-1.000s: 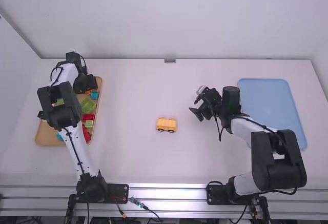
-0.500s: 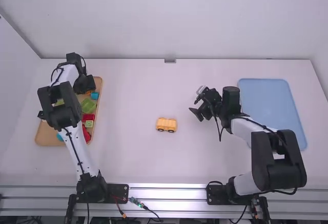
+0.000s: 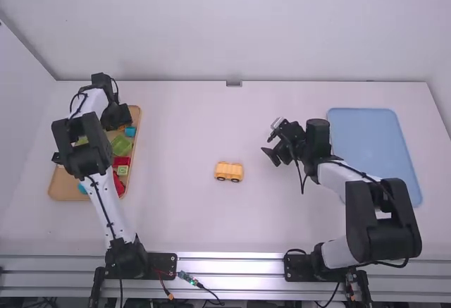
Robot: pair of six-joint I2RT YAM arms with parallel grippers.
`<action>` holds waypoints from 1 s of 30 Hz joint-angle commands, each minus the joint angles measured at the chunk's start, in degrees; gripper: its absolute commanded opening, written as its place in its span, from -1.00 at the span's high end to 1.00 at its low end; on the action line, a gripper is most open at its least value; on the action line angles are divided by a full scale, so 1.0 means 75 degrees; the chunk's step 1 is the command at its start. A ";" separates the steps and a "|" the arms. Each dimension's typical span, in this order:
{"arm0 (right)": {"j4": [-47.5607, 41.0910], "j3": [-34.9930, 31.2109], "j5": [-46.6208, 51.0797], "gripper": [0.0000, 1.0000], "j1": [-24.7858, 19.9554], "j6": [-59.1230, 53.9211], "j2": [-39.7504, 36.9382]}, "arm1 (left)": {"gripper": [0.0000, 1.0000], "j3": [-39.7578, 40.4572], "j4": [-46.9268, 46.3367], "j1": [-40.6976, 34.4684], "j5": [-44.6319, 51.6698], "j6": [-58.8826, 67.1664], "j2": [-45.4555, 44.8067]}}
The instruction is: Assemble lego blocks to make yellow taxi
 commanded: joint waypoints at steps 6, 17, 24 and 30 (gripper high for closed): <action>0.0000 0.0157 0.0015 -0.99 -0.0018 0.0076 -0.0199 | 0.08 -0.0274 -0.0227 -0.0035 0.0015 -0.0131 0.0056; 0.0020 0.0157 0.0012 -0.99 -0.0023 0.0076 -0.0199 | 0.28 -0.0274 -0.0256 -0.0058 0.0012 -0.0306 0.0056; 0.0029 0.0157 0.0009 -0.99 -0.0018 0.0079 -0.0199 | 0.31 -0.0271 -0.0227 -0.0050 0.0032 -0.0303 0.0053; 0.0087 0.0157 0.0012 -0.98 -0.0015 0.0175 -0.0199 | 0.60 -0.0020 -0.0562 -0.0055 0.0029 -0.0306 0.0038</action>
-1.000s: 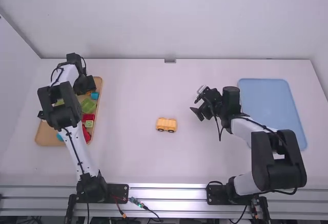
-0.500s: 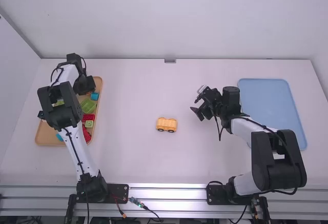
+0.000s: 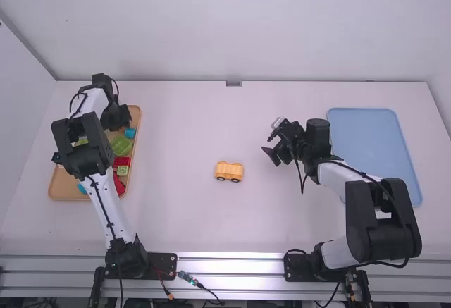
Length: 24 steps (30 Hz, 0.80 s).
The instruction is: Assemble lego blocks to make yellow taxi
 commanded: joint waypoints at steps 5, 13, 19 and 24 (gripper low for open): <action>0.0265 0.0157 -0.0073 -0.99 -0.0018 0.0431 -0.0199 | 0.70 0.0402 -0.0621 -0.0044 0.0052 -0.0052 0.0068; 0.0746 0.0157 -0.0102 -0.99 -0.0015 0.1043 -0.0199 | 0.80 0.1483 -0.1227 -0.0041 0.0052 0.0262 0.0068; 0.0918 0.0335 -0.0714 -0.99 -0.0015 0.2206 -0.0199 | 0.96 0.2617 -0.2037 -0.0044 0.0997 0.0860 0.0053; 0.0726 0.0641 -0.0901 -0.99 -0.0015 0.2538 -0.0199 | 0.96 0.2387 -0.1722 -0.0280 0.0892 0.0804 -0.0212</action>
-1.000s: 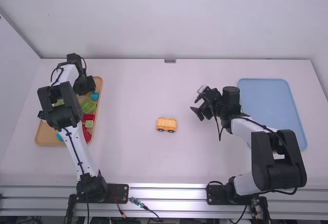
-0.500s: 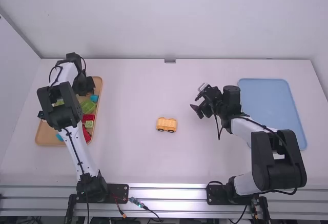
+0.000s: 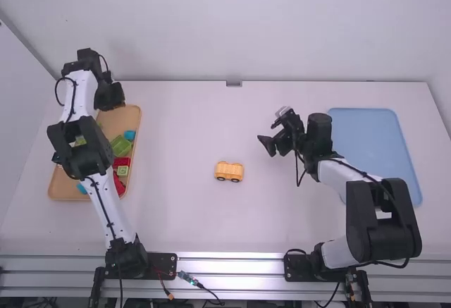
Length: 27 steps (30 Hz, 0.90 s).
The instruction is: Assemble lego blocks to make yellow taxi
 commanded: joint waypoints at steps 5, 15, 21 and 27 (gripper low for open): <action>-0.0061 0.0341 -0.0233 -0.99 -0.0018 0.0350 -0.0199 | 0.96 -0.1545 0.1128 -0.0769 -0.0571 0.0184 -0.0923; 0.0321 0.0341 -0.1408 -0.99 0.0227 0.0356 -0.0199 | 0.96 -0.5922 0.3888 -0.2349 0.1035 0.1309 -0.3972; 0.1524 0.0466 -0.2658 -0.99 0.0446 0.1568 0.0084 | 0.96 -0.8084 0.5560 -0.3121 0.3867 0.2244 -0.5464; 0.2430 0.1035 -0.5088 -0.92 0.0437 0.2343 0.0798 | 0.96 -0.9512 0.6837 -0.3791 0.5024 0.2547 -0.6160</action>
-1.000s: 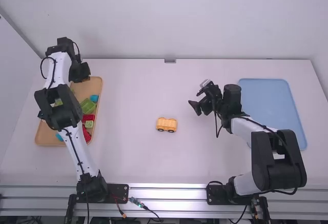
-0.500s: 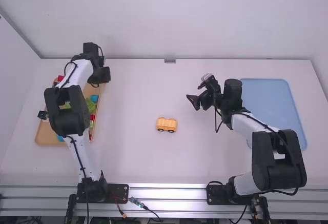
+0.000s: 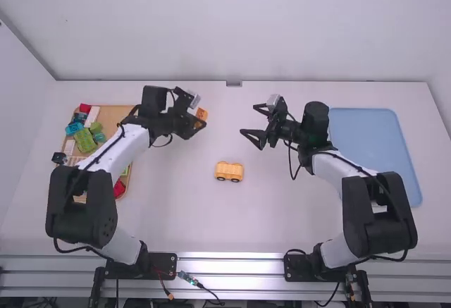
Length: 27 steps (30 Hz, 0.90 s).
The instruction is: Assemble lego blocks to make yellow taxi
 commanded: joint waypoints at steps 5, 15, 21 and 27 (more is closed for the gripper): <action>0.0335 0.0775 -0.2448 -0.75 0.0268 0.0816 0.1034 | 0.96 -0.1271 0.1562 -0.0391 0.2716 0.0568 -0.0588; 0.1058 0.0766 -0.2757 -0.39 0.0979 0.0985 0.1212 | 0.96 -0.2259 0.4266 -0.0388 0.3826 -0.0586 -0.0623; 0.1137 0.0784 -0.2815 -0.29 0.1139 0.0991 0.1209 | 0.96 -0.2804 0.5674 -0.0388 0.4083 -0.0991 -0.0623; 0.1119 0.0892 -0.2838 -0.28 0.1163 0.1271 0.1209 | 0.96 -0.3756 0.8571 -0.0388 0.4436 -0.1944 -0.0623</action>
